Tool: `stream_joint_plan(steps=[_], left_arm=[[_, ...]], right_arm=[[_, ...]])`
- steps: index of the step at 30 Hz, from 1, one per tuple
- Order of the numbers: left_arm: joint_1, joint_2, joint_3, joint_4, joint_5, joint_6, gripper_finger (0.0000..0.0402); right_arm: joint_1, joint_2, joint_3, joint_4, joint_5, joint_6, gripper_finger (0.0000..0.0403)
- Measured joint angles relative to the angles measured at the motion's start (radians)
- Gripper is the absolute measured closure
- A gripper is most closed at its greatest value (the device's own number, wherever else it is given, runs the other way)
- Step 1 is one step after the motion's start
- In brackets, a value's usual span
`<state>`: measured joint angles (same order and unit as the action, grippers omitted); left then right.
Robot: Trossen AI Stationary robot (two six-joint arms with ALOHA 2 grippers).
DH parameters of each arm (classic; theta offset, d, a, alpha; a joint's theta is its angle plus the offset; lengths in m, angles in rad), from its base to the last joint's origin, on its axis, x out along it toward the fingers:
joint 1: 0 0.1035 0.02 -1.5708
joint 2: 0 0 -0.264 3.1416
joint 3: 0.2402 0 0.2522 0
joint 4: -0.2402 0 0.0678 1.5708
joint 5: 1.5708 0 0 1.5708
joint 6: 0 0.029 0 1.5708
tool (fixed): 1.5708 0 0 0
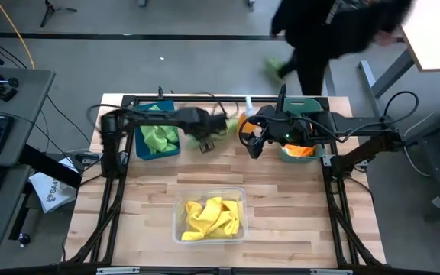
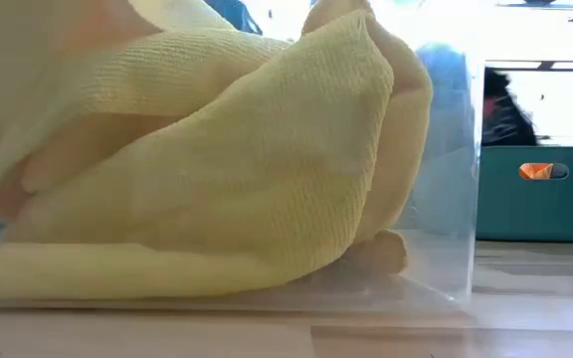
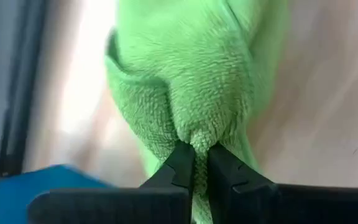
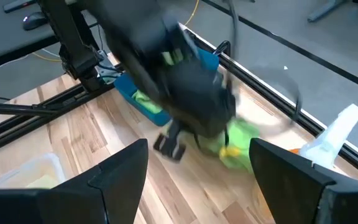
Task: Sort microfiber towel by color & place in baskets
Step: Put the green microfiber cloth into the blue bin
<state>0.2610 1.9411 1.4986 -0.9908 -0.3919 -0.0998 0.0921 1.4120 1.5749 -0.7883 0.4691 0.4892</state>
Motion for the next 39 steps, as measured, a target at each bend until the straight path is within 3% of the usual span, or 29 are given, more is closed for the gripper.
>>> stream_joint_plan(steps=[10, 14, 19, 22, 27, 33, 39], left_arm=[[0.010, -0.540, 0.002, -0.020, -0.319, -0.215, 0.0400], [0.005, -0.707, 0.003, -0.131, -0.447, -0.359, 0.0401], [0.005, -0.830, -0.015, -0.358, -0.548, -0.595, 0.0401], [0.000, -0.892, -0.106, -0.385, -0.552, -0.730, 0.0401], [-0.039, -0.949, -0.360, -0.324, -0.514, -0.945, 0.0401], [-0.095, -0.943, -0.697, -0.098, -0.374, -1.179, 0.0401], [-0.231, -0.934, -0.912, -0.067, -0.270, -1.545, 0.0401]], right_arm=[[0.000, 0.000, 0.000, 0.000, 0.000, 0.000, 0.0128], [0.000, 0.000, 0.000, 0.000, 0.000, 0.000, 0.0128], [0.000, 0.000, 0.000, 0.000, 0.000, -0.016, 0.0128], [0.000, 0.000, 0.000, 0.000, 0.000, -0.022, 0.0128], [0.000, 0.000, 0.000, 0.000, 0.005, -0.027, 0.0128], [0.000, 0.000, 0.000, 0.000, 0.006, -0.042, 0.0128], [0.000, 0.000, 0.000, 0.000, 0.006, -0.040, 0.0128]])
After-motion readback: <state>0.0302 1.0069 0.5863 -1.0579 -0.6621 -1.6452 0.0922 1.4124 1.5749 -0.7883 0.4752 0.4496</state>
